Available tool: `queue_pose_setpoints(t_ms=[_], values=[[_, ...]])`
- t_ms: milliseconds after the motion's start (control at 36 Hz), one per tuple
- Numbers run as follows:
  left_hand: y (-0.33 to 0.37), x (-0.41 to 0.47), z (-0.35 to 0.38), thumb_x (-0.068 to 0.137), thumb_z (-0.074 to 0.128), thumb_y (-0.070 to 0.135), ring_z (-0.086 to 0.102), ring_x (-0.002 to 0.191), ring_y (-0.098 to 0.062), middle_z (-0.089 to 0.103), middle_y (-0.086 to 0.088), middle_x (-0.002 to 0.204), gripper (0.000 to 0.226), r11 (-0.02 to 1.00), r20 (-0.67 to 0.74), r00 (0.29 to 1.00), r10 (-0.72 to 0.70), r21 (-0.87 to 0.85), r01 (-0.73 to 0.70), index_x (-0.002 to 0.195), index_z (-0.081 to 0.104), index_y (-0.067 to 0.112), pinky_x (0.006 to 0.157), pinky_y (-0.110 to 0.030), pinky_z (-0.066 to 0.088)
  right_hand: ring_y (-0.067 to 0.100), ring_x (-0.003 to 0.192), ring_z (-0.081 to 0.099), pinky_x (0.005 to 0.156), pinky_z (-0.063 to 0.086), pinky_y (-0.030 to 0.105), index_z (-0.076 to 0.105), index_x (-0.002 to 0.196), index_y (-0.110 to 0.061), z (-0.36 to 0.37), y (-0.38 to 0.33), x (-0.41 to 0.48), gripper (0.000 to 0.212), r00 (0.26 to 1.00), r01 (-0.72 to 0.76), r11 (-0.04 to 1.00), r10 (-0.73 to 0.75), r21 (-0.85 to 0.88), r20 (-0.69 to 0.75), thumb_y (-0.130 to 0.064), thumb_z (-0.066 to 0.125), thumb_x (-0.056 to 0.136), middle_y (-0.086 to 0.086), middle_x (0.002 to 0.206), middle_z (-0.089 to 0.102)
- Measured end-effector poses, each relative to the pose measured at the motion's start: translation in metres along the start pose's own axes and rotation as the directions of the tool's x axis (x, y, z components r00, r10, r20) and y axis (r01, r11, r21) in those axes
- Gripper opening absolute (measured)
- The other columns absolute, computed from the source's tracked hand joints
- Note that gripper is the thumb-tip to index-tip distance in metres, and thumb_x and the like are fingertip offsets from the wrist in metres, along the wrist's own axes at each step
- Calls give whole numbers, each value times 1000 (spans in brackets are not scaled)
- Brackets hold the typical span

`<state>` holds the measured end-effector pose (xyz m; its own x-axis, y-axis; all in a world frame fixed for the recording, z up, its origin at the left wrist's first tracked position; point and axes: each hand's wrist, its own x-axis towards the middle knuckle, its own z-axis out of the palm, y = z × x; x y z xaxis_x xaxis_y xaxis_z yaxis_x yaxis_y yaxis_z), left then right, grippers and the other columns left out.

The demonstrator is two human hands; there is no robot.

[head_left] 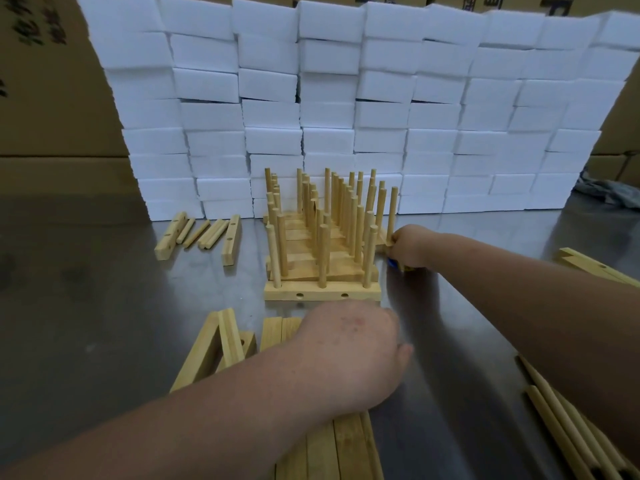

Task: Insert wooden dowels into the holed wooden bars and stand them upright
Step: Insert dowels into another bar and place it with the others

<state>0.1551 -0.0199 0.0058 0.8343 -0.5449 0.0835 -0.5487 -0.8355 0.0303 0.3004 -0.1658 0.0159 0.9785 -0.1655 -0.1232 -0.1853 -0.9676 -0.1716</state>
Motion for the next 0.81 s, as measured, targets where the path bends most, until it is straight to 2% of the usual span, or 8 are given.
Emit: queue_pose_setpoints(t_ms=[56, 111, 250, 417, 528, 667, 750, 806], values=[[0, 0, 0, 95, 33, 46, 54, 101, -20, 57, -1, 111, 41, 1000, -5, 1000, 1, -2, -1, 119, 52, 20, 80, -37, 45, 26, 96, 57, 83, 46, 31, 57, 116, -2, 1, -1, 1, 30, 1000, -2, 999, 2, -35, 3, -19, 50, 93, 13, 109, 58], [0, 1, 1, 95, 33, 46, 54, 101, -19, 57, 0, 112, 41, 1000, -7, 1000, 4, -3, -4, 119, 52, 20, 80, -36, 45, 26, 97, 56, 86, 46, 31, 57, 116, -1, 1, -2, 1, 29, 1000, 4, 999, -4, -46, -1, -17, 48, 93, 14, 111, 58], [0, 1, 1, 94, 34, 45, 54, 100, -19, 57, 0, 111, 39, 1000, -17, 1000, 4, -20, -5, 118, 52, 20, 80, -35, 45, 25, 85, 50, 78, 45, 31, 60, 110, 0, 1, -7, 2, 24, 1000, 12, 998, -12, -67, 0, -8, 49, 90, 8, 75, 46], [-1, 1, -1, 94, 34, 46, 54, 100, -20, 57, -1, 110, 40, 1000, -10, 1000, 12, -17, -12, 118, 53, 20, 81, -37, 46, 21, 73, 47, 68, 41, 29, 59, 102, -2, 6, -3, 8, 21, 999, 15, 1000, -16, -9, -43, -5, 44, 88, 6, 70, 43], [-1, 0, -1, 94, 33, 46, 53, 101, -20, 57, -1, 111, 40, 1000, -9, 1000, 20, -21, -20, 118, 53, 20, 81, -37, 45, 17, 58, 41, 66, 39, 29, 51, 81, -6, 7, -1, 12, 10, 997, 12, 999, -14, -30, -76, -6, 44, 88, 5, 68, 42], [-1, -1, -2, 94, 33, 46, 53, 104, -22, 57, -2, 112, 40, 1000, 6, 1000, 27, -11, -27, 116, 53, 20, 82, -36, 44, 23, 70, 49, 64, 39, 26, 45, 65, -8, -4, 10, 1, 27, 997, 17, 983, -29, -181, -65, -22, 54, 87, 5, 65, 43], [0, -2, -3, 94, 33, 44, 52, 101, -23, 57, -3, 108, 34, 999, -4, 999, 45, -5, -45, 105, 53, 19, 71, -32, 34, 16, 46, 46, 45, 33, 19, 46, 57, -9, -13, 26, -7, 33, 999, 7, 972, -18, -236, -47, -23, 50, 88, 3, 47, 48], [1, -3, -6, 95, 33, 44, 52, 99, -24, 57, -3, 105, 30, 999, 3, 999, 41, -7, -41, 96, 50, 20, 69, -31, 32, 13, 31, 44, 38, 34, 16, 48, 55, -8, -16, 39, -11, 37, 1000, -14, 971, 15, -240, 5, -24, 49, 88, 1, 34, 48]])
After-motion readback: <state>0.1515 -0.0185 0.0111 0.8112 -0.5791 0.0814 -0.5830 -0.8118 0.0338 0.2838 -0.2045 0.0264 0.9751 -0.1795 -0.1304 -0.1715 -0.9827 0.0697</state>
